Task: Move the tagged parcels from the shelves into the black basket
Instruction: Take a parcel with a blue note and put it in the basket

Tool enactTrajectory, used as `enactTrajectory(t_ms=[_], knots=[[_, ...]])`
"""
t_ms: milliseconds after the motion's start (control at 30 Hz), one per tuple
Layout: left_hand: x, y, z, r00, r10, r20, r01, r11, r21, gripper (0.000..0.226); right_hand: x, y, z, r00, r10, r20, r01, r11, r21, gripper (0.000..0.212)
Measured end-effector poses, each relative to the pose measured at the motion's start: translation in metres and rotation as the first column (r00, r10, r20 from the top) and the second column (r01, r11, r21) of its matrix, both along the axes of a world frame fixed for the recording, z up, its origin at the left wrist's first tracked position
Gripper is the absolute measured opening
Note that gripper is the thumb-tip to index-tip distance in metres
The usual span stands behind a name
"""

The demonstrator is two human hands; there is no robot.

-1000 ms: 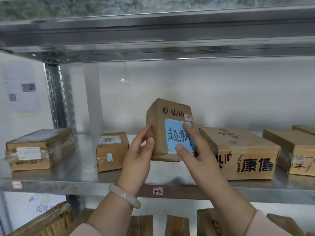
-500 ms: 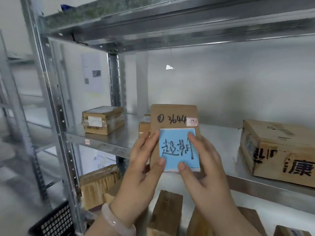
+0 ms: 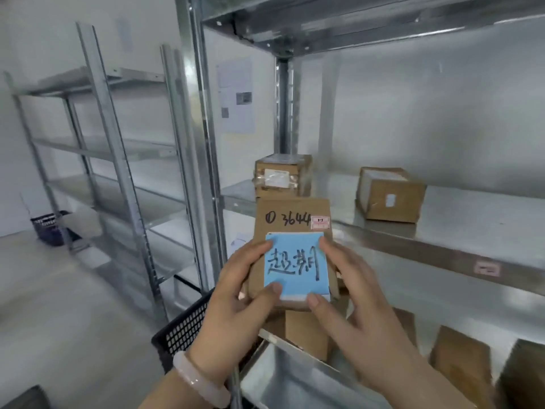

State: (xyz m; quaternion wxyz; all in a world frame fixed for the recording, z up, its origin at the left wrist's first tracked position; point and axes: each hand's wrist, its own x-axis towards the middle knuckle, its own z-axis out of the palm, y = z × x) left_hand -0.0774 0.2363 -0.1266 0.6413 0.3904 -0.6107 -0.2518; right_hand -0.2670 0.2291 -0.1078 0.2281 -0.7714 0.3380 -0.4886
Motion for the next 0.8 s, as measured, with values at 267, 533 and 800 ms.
enactTrajectory(t_ms=[267,533,800], knots=[[0.174,0.026,-0.07,0.985,0.164,0.051,-0.169,0.977,0.131,0.048,0.162,-0.005,-0.059,0.959,0.113,-0.261,-0.075,0.986,0.152,0.068],[0.283,0.003,-0.121,0.965,0.223,0.141,-0.254,0.929,0.271,0.049,0.259,-0.031,-0.099,0.887,0.154,-0.436,-0.006,0.946,0.323,0.07],[0.356,-0.072,-0.182,0.973,0.207,0.102,-0.23,0.857,0.46,0.057,0.311,-0.107,-0.139,0.828,0.115,-0.548,0.091,0.938,0.335,0.066]])
